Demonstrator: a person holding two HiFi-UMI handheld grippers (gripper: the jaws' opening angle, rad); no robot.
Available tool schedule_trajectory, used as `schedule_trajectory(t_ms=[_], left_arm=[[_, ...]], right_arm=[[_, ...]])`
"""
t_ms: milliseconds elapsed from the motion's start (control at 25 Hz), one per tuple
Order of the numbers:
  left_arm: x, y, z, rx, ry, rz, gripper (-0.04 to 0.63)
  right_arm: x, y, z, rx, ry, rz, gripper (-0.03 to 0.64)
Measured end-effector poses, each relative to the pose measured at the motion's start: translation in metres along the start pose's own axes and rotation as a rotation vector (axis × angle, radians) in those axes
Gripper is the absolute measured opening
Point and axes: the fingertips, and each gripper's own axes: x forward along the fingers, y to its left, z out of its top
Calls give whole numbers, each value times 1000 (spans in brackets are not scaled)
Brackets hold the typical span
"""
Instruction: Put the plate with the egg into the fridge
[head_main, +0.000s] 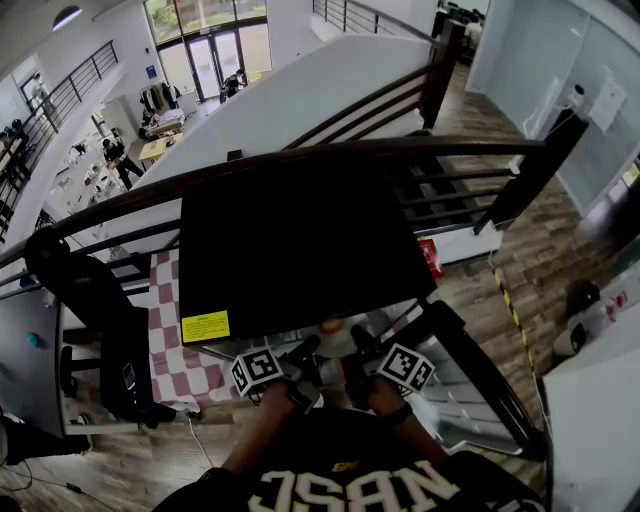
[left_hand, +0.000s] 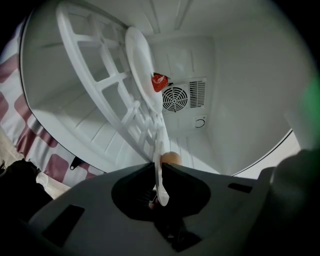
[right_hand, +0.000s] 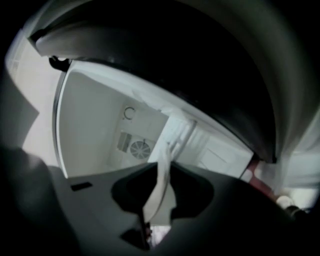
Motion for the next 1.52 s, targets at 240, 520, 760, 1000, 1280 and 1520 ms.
schedule_trajectory(t_ms=[240, 520, 760, 1000, 1280, 1520], left_arm=[[-8, -10, 6, 12, -56, -65, 138], [-25, -7, 3, 35, -84, -78, 198], [-36, -11, -9, 110, -95, -65, 199], [-48, -4, -21, 130, -110, -39, 198], [-69, 6, -32, 110, -137, -28, 196], [-81, -2, -38, 196, -142, -37, 175]], right_arm=[[0, 11, -16, -40, 62, 51, 221], [-13, 9, -23, -65, 63, 55, 249], [-29, 6, -32, -45, 72, 60, 249], [-42, -4, -50, 27, 102, 67, 248], [-46, -5, -72, 87, 148, 94, 247], [-38, 2, -81, 101, 163, 123, 230]])
